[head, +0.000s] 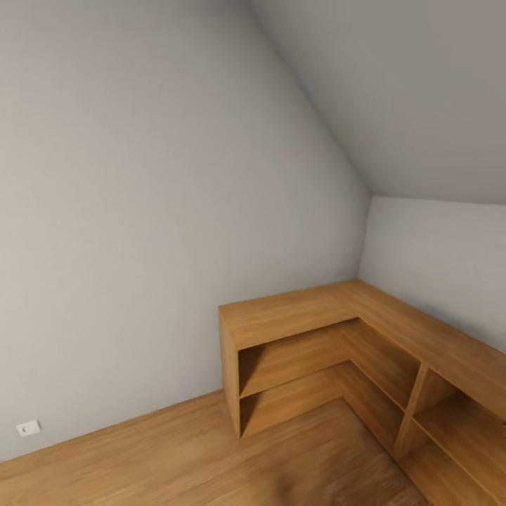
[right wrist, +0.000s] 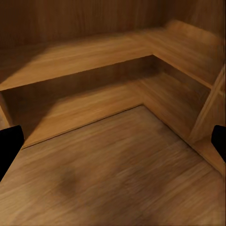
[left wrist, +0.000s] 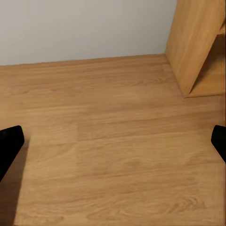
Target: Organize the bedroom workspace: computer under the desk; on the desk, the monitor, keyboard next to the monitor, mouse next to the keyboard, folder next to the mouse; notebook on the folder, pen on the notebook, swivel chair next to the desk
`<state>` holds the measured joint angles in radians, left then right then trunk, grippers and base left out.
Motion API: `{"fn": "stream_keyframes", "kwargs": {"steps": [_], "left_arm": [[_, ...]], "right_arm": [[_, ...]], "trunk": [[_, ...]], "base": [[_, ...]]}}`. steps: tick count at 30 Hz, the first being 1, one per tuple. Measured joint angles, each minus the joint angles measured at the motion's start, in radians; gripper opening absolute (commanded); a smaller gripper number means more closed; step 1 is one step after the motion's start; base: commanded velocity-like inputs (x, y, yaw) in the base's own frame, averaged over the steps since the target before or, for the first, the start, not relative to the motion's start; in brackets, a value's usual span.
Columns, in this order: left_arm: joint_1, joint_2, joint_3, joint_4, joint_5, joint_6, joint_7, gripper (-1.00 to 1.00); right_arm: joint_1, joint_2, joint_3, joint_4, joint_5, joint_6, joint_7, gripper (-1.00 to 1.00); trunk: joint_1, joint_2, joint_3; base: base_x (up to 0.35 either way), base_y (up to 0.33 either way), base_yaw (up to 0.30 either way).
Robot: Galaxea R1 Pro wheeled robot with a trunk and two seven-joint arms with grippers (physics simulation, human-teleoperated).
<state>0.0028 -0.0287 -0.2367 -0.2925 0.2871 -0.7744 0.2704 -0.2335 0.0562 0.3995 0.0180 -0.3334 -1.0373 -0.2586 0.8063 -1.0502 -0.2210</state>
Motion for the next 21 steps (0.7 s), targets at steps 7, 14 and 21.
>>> {"fn": "stream_keyframes", "kwargs": {"steps": [7,14,21], "left_arm": [[0.000,0.000,0.000,0.000,0.000,0.000,-0.001,1.00],[0.000,0.000,0.001,0.000,0.000,-0.001,-0.001,1.00],[0.000,0.000,0.001,0.000,0.000,0.000,0.000,1.00]], "right_arm": [[0.000,0.000,0.000,0.000,0.000,0.002,0.002,1.00],[0.000,0.000,0.000,0.000,0.000,0.018,0.003,1.00],[0.000,0.000,0.000,0.000,-0.001,0.027,0.004,1.00]], "trunk": [[0.000,0.000,0.000],[0.000,0.000,0.000],[0.000,0.000,0.000]], "base": [[0.016,0.004,-0.265],[0.003,0.001,-0.265],[0.013,0.001,-0.265]]}}
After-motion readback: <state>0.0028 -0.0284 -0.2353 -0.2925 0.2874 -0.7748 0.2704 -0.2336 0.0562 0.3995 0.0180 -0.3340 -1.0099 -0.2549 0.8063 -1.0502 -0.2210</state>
